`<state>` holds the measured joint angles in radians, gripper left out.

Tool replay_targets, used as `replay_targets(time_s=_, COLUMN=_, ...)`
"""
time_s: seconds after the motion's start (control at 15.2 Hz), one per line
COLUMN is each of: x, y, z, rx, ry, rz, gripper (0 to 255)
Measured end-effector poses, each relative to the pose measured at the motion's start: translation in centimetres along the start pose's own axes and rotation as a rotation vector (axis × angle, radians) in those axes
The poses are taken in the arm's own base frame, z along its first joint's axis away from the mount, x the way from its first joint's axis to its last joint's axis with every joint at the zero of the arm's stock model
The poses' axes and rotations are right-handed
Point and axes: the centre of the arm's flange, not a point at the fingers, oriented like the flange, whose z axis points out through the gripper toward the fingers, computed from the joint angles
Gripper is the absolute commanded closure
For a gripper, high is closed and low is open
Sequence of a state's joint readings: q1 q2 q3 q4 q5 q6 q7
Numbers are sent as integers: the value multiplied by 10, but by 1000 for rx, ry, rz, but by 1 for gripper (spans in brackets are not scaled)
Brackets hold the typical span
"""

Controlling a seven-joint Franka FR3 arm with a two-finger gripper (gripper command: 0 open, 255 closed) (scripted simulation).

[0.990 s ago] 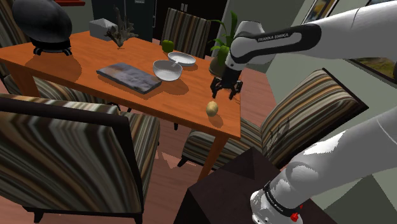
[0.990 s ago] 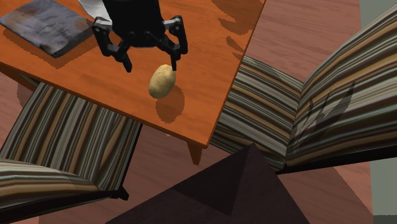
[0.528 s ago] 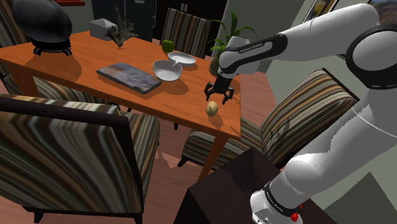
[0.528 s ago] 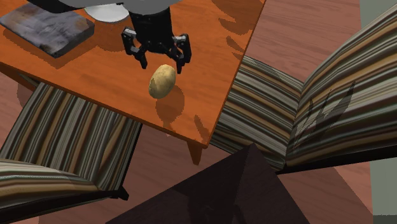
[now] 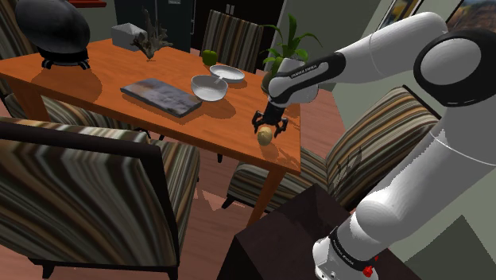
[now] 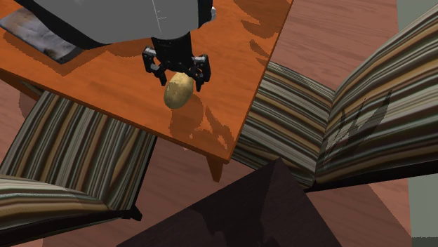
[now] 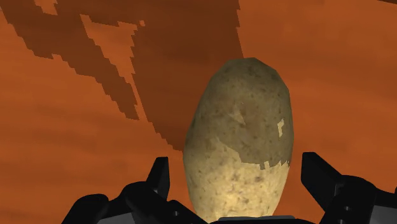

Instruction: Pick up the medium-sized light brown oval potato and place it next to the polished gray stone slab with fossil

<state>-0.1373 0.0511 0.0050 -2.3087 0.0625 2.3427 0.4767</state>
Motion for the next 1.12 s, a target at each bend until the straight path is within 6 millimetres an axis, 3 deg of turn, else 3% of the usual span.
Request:
replay_targets(time_s=0.4, x=0, y=0, z=4, rx=0, ry=0, rz=0, gripper=0)
replay_targets(time_s=0.46, x=0, y=0, z=4, rx=0, ry=0, rz=0, gripper=255)
replay_targets(time_s=1.12, x=1, y=0, z=4, rx=0, ry=1, rz=1, gripper=255)
